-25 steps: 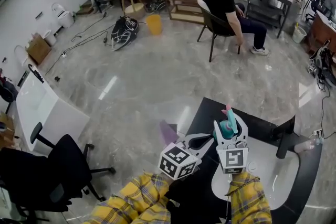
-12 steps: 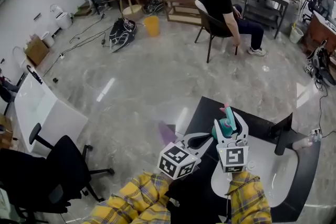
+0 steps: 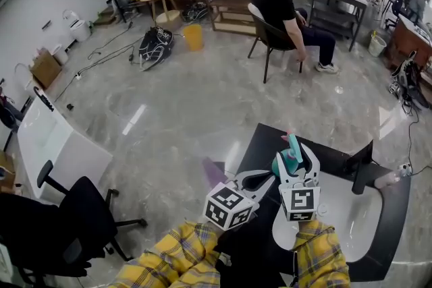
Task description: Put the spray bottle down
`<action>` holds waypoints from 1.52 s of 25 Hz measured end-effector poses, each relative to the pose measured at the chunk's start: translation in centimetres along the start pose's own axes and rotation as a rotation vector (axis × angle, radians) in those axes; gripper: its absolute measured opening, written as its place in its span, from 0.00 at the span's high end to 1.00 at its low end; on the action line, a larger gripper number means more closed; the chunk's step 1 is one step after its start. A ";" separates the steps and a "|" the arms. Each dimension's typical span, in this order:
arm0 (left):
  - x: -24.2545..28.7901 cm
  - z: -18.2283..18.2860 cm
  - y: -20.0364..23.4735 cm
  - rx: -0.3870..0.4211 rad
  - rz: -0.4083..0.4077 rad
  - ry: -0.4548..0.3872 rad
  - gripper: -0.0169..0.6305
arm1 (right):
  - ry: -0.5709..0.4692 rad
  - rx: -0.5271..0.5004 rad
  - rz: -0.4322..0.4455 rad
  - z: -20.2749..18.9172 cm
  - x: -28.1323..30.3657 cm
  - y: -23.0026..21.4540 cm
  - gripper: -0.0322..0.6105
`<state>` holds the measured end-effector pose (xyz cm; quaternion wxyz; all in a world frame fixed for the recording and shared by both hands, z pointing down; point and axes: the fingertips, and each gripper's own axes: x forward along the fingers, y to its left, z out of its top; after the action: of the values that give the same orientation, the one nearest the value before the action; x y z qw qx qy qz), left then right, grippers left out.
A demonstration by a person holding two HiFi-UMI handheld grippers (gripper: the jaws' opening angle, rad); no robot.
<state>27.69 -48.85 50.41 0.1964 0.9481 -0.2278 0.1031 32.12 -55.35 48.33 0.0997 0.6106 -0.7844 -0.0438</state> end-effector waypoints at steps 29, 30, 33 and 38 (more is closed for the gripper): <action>-5.6 -2.4 -4.2 0.022 -0.048 -0.021 0.96 | 0.139 0.086 -0.079 -1.3 -10.3 4.2 0.63; -5.9 -2.7 -4.3 0.021 -0.050 -0.019 0.96 | 0.150 0.092 -0.083 -1.5 -10.7 4.5 0.64; -7.1 -3.4 -4.8 0.019 -0.055 -0.012 0.96 | 0.164 0.112 -0.090 -1.6 -11.9 5.5 0.67; -9.2 -4.5 -6.5 0.018 -0.070 -0.014 0.96 | 0.167 0.136 -0.091 -1.2 -14.5 7.4 0.77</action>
<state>22.21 -38.07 49.76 0.1899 0.9579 -0.1948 0.0916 28.77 -39.41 49.45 0.1210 0.6524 -0.7461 0.0559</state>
